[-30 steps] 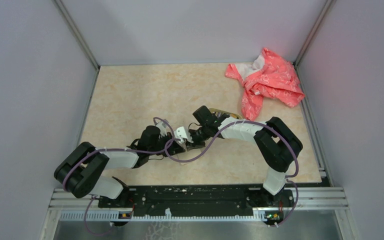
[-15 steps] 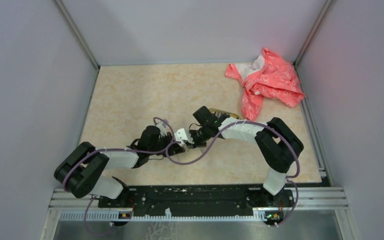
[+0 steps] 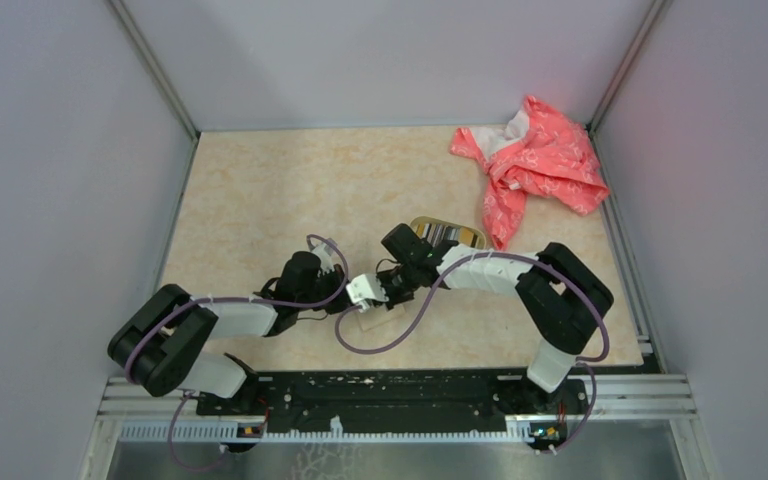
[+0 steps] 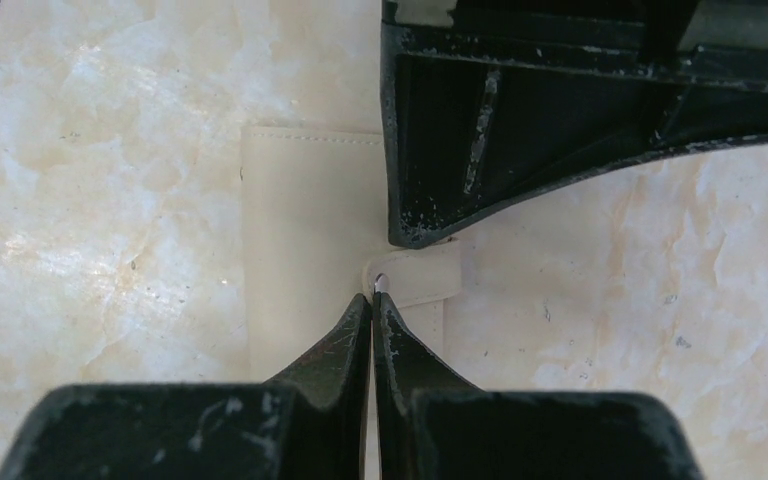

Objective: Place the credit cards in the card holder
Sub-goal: Close the card holder at the center of the board.

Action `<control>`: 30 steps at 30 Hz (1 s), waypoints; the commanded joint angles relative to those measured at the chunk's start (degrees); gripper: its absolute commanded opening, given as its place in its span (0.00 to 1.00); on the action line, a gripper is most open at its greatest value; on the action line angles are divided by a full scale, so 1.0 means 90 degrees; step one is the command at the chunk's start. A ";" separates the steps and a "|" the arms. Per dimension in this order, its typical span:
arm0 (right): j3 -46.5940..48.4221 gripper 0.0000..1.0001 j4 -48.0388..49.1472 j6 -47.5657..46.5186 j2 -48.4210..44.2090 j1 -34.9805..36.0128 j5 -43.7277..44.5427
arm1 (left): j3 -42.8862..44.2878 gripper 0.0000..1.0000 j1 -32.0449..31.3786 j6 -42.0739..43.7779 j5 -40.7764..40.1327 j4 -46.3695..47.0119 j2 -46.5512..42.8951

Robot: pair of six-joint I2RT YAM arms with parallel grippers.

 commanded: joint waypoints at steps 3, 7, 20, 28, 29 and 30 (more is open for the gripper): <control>-0.0010 0.00 0.0284 0.0076 -0.0107 0.0225 0.0313 | -0.0121 0.04 -0.0005 0.0214 -0.0193 -0.0431 0.0140; -0.0024 0.00 0.0448 0.0244 -0.0132 0.0231 0.0372 | -0.0127 0.03 -0.0006 0.0224 -0.0185 -0.0420 0.0124; -0.0112 0.00 0.0767 0.0474 -0.0456 0.0241 0.0522 | -0.0166 0.03 -0.0010 0.0223 -0.0176 -0.0412 0.0097; -0.0367 0.00 0.0726 0.0086 -0.0337 0.0372 0.0767 | -0.0168 0.03 -0.0012 0.0223 -0.0165 -0.0388 0.0094; -0.0375 0.00 0.0741 0.0069 -0.0316 0.0415 0.0798 | -0.0170 0.03 -0.0006 0.0216 -0.0168 -0.0386 0.0098; -0.0373 0.00 0.0745 0.0077 -0.0289 0.0442 0.0820 | -0.0171 0.03 -0.0009 0.0221 -0.0163 -0.0392 0.0096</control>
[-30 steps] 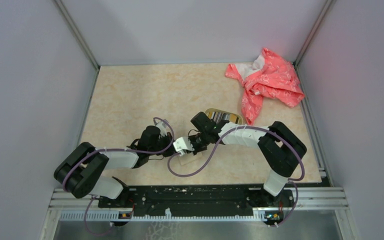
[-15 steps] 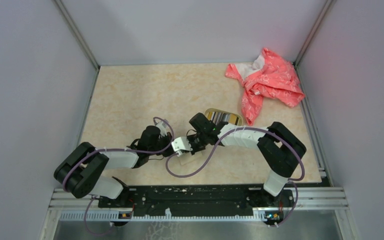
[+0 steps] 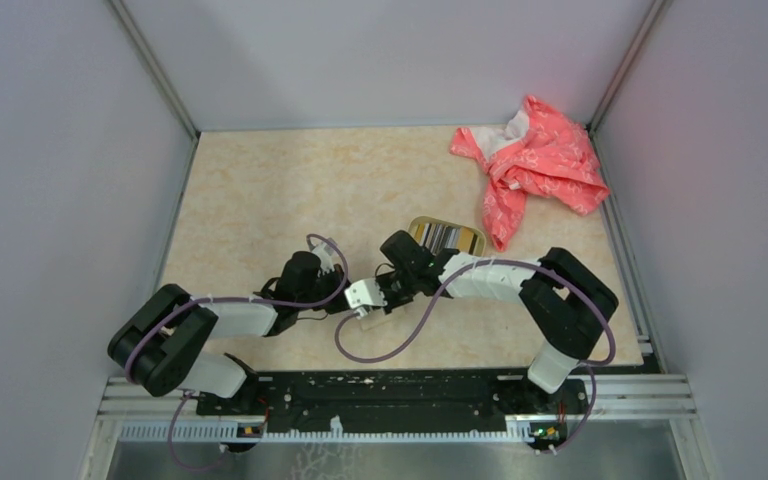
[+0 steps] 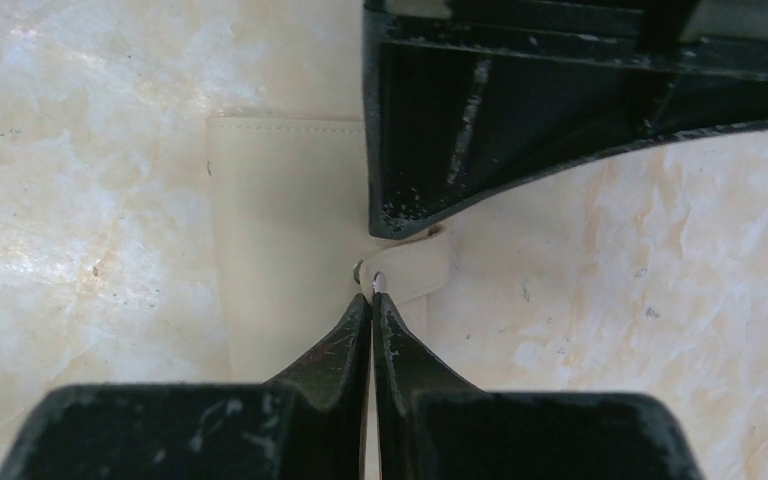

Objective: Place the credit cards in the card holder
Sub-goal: Close the card holder at the center of the board.

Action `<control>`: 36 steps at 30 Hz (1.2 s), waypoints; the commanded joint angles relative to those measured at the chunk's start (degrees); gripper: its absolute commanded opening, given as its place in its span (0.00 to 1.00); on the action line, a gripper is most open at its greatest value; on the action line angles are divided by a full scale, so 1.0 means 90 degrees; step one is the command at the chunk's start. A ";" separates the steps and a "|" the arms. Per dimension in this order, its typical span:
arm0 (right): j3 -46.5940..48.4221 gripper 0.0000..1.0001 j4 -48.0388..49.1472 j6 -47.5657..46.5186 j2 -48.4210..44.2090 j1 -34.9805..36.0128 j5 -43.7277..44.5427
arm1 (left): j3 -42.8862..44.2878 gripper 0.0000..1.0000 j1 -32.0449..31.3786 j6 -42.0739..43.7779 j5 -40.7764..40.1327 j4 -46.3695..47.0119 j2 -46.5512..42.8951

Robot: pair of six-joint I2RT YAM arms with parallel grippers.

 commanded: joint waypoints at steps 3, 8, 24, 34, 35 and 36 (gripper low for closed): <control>-0.0036 0.00 0.0109 -0.0166 -0.0013 0.0272 0.0172 | -0.0180 0.03 -0.0008 0.0198 -0.0170 -0.0396 0.0083; -0.0099 0.00 0.0123 -0.0284 -0.0005 0.0333 0.0282 | -0.0200 0.03 -0.0007 0.0208 -0.0167 -0.0390 0.0063; -0.0215 0.00 -0.0054 -0.0801 0.0051 0.0568 0.0675 | -0.0200 0.03 -0.0005 0.0214 -0.0146 -0.0405 0.0032; -0.0480 0.00 -0.0222 -0.1317 0.0160 0.1036 0.1315 | -0.0210 0.03 -0.0005 0.0244 -0.0171 -0.0476 -0.0083; -0.0481 0.00 -0.0272 -0.1356 0.0198 0.1066 0.1353 | -0.0202 0.03 -0.0012 0.0245 -0.0169 -0.0475 -0.0085; -0.0462 0.00 -0.0320 -0.1387 0.0243 0.1096 0.1405 | -0.0200 0.03 -0.0007 0.0245 -0.0163 -0.0478 -0.0073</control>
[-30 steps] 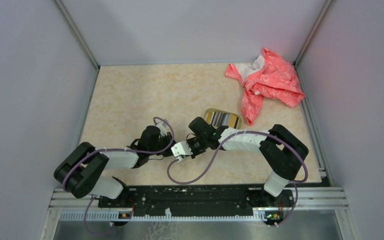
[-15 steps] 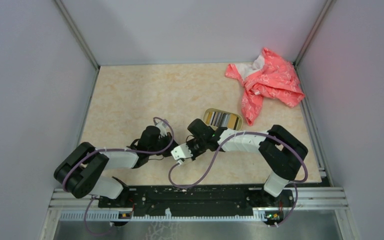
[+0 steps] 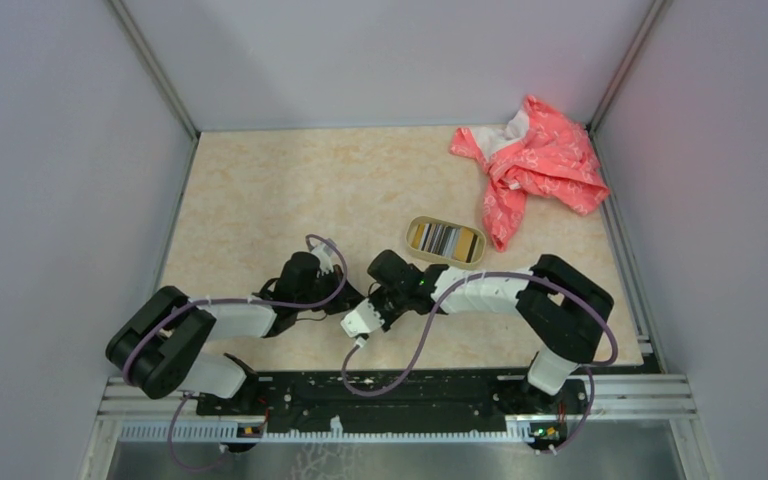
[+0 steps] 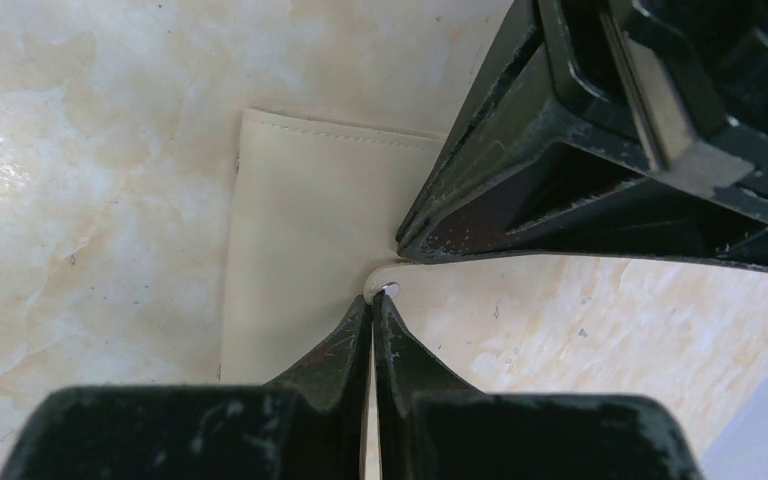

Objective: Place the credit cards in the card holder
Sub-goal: Close the card holder at the center of the board.

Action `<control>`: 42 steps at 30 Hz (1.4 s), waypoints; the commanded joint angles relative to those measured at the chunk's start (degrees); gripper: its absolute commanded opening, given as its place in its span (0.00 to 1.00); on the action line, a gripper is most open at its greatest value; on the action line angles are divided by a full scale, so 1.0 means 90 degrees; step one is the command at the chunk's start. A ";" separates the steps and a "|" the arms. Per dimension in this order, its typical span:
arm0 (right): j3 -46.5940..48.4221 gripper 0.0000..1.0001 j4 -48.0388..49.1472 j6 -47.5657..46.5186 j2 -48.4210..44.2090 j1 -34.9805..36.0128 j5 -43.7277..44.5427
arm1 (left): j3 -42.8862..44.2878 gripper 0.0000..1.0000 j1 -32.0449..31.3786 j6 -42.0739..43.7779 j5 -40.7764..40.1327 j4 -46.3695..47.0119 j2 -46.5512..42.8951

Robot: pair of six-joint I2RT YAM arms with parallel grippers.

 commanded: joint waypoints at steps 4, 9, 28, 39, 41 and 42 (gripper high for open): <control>-0.0044 0.00 -0.0682 -0.0205 0.0371 0.0290 0.0123 | -0.0145 0.03 -0.0008 0.0211 -0.0136 -0.0412 0.0012; 0.0341 0.00 -0.1081 -0.0240 0.0477 0.0323 0.0239 | -0.0108 0.03 -0.0012 0.0220 -0.0114 -0.0384 0.0091; 0.1296 0.00 -0.2545 -0.0522 0.1497 0.0625 0.0692 | -0.0349 0.03 0.0000 0.0302 -0.1248 -0.1604 -0.1273; 0.1610 0.15 -0.2628 0.0268 0.1622 0.0666 0.0843 | -0.0448 0.04 0.0001 0.0390 -0.1560 -0.2444 -0.2575; 0.1741 0.33 -0.2535 0.0683 0.1317 0.0592 0.0598 | -0.0488 0.06 -0.0002 0.0462 -0.1490 -0.2542 -0.2987; 0.1845 0.40 -0.2545 0.0841 0.1119 0.0520 0.0411 | -0.0508 0.07 0.0001 0.0497 -0.1457 -0.2587 -0.3233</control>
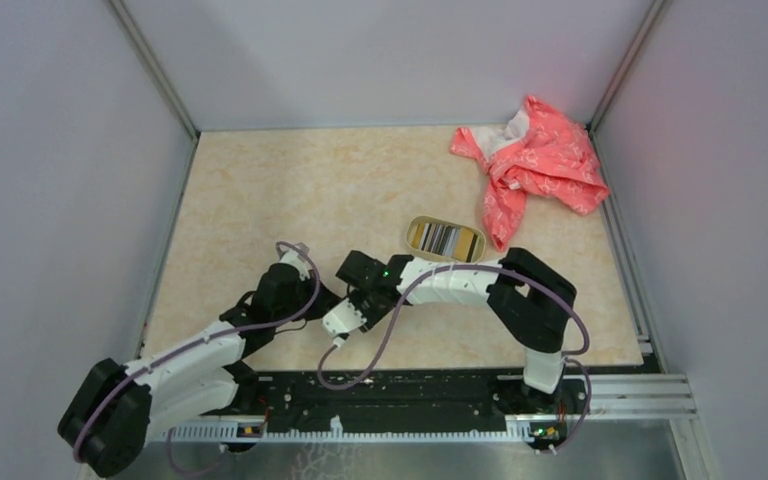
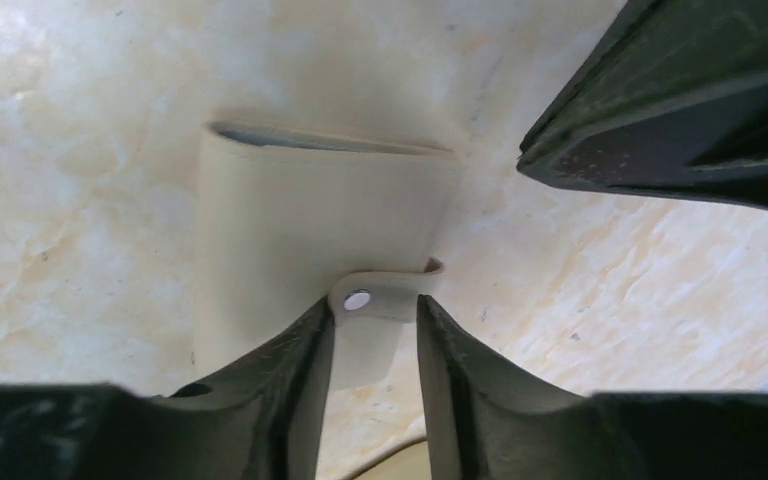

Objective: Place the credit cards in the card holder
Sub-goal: Close the card holder at the center of the board, then reset both arms

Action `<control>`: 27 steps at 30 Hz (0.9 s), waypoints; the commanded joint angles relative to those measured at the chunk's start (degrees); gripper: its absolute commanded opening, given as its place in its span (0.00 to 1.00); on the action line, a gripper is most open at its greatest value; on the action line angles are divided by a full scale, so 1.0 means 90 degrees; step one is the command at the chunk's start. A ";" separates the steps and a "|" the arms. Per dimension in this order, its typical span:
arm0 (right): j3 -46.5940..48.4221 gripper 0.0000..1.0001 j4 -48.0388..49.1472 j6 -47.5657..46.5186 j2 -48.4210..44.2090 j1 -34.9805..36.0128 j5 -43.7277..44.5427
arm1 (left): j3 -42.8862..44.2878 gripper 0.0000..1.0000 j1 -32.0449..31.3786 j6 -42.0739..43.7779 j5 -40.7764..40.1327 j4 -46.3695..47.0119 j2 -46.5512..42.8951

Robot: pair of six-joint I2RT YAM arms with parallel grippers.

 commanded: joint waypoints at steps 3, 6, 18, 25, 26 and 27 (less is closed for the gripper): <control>0.0310 0.57 -0.0493 0.1284 -0.0740 -0.0423 -0.1282 | -0.0140 0.10 -0.0004 0.0393 0.0113 -0.0512 -0.1470; 0.0373 0.70 -0.0632 0.1623 -0.1516 -0.0705 -0.1361 | -0.0105 0.20 -0.0007 0.0588 0.0289 -0.0653 -0.2232; -0.1032 0.98 0.1779 0.5932 -0.5774 -0.4656 -0.3291 | 0.0341 0.98 0.0000 0.1268 0.0974 -0.0020 -0.4108; -0.0371 0.98 0.1014 0.6291 -0.6110 -0.4880 -0.2560 | 0.1804 0.98 0.0002 0.1661 0.0921 -0.0678 -0.3701; -0.0314 0.98 0.1019 0.6512 -0.6092 -0.4883 -0.2553 | 0.1977 0.98 0.0002 0.1701 0.0921 -0.0924 -0.3629; -0.0255 0.98 0.1082 0.6825 -0.6091 -0.4883 -0.2478 | 0.2119 0.98 -0.0002 0.1729 0.0933 -0.1050 -0.3578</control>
